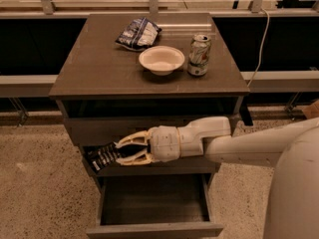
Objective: Pick rxbar chocolate from bottom drawer and place on counter
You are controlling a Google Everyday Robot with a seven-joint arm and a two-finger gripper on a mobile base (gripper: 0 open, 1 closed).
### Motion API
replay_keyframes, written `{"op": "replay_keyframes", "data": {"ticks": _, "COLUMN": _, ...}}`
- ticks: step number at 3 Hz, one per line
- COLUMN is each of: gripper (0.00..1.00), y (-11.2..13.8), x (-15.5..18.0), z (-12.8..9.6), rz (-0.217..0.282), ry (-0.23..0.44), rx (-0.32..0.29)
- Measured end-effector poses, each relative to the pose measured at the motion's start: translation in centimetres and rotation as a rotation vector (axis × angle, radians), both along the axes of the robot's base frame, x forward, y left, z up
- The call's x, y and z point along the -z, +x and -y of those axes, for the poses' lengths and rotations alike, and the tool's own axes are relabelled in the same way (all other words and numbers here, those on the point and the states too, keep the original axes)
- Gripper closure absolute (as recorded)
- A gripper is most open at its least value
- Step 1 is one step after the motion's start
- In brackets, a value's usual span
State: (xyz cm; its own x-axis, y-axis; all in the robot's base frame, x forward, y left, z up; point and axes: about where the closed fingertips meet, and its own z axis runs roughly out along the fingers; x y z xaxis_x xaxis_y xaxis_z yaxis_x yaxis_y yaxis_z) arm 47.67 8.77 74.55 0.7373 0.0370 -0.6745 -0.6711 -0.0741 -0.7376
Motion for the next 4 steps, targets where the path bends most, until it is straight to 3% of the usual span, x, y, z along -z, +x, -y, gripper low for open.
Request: {"op": "replay_keyframes", "data": {"ticks": 4, "gripper": 1.00, "y": 3.2, "x": -8.1, "z": -2.8, "rz": 0.029, "ry": -0.110, "rx": 0.064}}
